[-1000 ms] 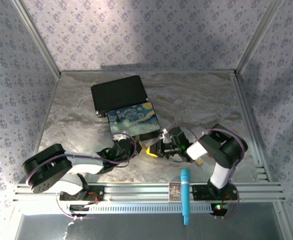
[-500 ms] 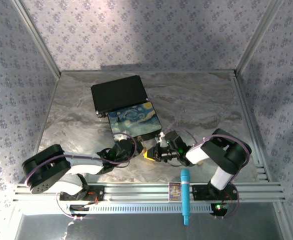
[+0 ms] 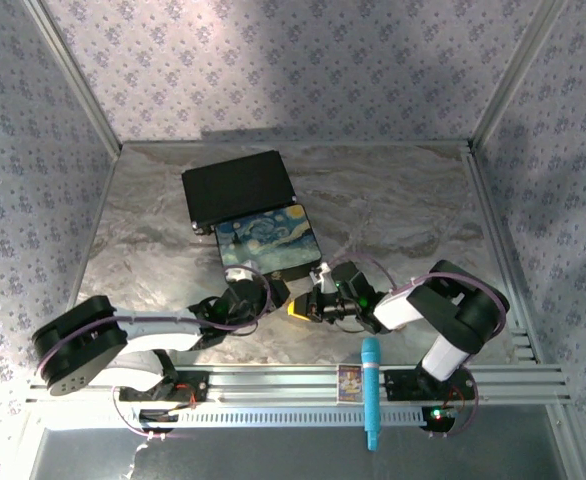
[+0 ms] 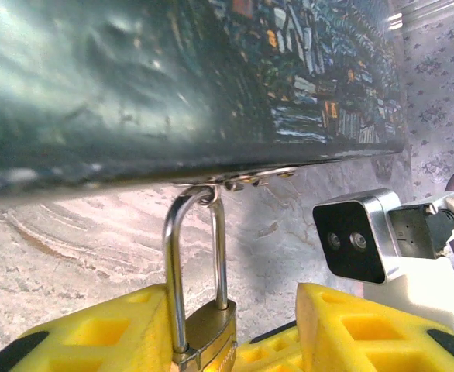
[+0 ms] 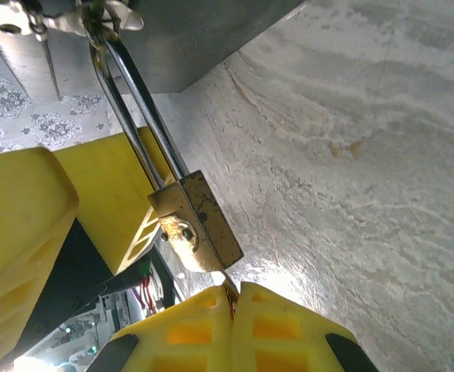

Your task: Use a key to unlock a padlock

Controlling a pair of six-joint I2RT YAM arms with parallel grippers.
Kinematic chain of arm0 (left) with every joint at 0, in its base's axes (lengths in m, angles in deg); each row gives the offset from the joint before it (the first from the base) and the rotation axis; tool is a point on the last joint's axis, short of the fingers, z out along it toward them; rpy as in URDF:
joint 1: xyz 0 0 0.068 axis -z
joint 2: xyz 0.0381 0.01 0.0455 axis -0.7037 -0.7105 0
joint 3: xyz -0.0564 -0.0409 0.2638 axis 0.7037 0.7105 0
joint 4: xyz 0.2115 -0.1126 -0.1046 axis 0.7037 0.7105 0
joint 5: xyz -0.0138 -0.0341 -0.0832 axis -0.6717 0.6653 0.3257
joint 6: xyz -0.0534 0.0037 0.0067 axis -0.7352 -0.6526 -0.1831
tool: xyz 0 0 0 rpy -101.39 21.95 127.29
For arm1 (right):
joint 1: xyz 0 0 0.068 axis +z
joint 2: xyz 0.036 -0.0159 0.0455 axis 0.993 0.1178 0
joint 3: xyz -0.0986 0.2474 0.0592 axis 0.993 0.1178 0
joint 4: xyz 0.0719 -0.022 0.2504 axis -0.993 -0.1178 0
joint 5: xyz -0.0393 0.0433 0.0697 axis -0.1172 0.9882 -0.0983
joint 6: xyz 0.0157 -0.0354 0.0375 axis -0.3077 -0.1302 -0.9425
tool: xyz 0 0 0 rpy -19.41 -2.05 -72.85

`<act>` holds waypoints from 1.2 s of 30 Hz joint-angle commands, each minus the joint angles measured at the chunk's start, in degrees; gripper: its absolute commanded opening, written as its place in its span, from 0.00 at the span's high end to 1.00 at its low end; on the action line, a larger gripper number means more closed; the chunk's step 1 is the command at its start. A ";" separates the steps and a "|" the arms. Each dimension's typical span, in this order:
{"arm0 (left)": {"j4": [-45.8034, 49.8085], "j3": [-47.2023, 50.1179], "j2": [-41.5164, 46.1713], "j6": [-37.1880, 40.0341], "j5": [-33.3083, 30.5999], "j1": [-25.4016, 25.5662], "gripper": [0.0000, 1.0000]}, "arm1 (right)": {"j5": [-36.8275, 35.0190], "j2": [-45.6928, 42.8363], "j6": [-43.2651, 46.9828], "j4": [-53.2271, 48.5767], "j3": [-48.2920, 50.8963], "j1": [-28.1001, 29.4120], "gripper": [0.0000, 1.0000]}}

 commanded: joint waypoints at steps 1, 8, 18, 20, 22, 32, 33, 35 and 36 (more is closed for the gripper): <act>0.58 -0.63 0.06 0.37 3.42 1.60 0.53 | -2.76 -1.10 0.41 5.34 -0.87 -0.47 1.00; 0.05 0.27 -0.94 -1.87 1.40 1.60 0.31 | -3.28 -1.47 0.31 5.08 -0.43 -0.32 1.00; -0.45 0.57 -1.90 -4.29 -1.34 1.60 0.44 | -3.24 -1.38 0.31 4.70 -0.52 0.23 1.00; -0.63 1.26 -2.03 -5.42 -2.53 1.60 0.52 | -3.08 -1.52 0.48 4.42 -0.54 0.36 1.00; -0.85 1.78 -2.02 -6.30 -3.46 1.60 0.61 | -3.08 -1.64 0.48 4.37 -0.51 0.51 1.00; 0.61 2.94 -0.32 -7.80 -3.13 1.82 0.98 | -1.89 -1.82 -4.29 9.42 -0.81 -0.01 0.80; 1.15 3.07 0.24 -7.77 -3.31 1.75 1.00 | -2.59 -3.16 -2.81 5.96 -1.23 0.14 0.72; 2.11 3.51 1.48 -7.97 -3.84 1.77 1.00 | -5.17 -6.59 1.88 -4.53 -2.50 0.79 0.57; 2.85 3.59 2.20 -8.06 -4.18 1.72 1.00 | -7.10 -8.87 4.65 -10.50 -3.14 1.37 0.50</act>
